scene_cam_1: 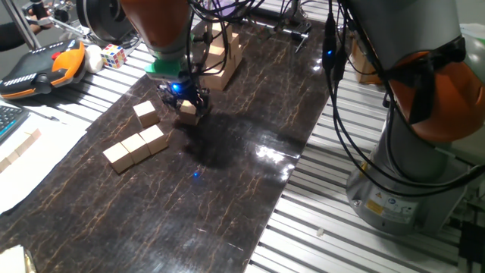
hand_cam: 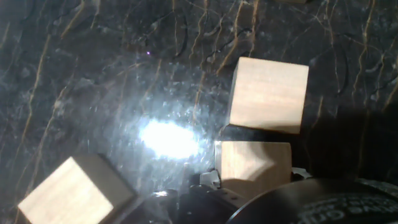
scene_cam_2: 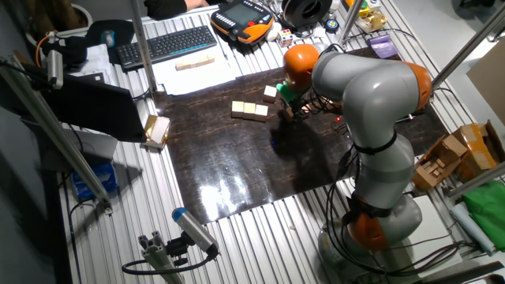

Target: Stack the blocks into a pyramid shape

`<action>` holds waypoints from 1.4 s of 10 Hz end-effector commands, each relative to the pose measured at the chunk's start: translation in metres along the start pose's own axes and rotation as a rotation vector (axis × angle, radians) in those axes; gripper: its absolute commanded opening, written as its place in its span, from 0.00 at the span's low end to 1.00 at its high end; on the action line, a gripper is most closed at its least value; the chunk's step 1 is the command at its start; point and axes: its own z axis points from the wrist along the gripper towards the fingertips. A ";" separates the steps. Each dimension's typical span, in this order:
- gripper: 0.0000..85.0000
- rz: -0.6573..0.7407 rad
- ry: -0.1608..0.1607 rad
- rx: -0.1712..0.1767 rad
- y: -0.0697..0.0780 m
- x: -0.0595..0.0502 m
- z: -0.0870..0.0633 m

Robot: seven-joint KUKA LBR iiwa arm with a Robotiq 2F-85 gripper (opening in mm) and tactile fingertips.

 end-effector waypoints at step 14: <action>0.62 0.028 -0.007 -0.034 -0.002 -0.008 0.006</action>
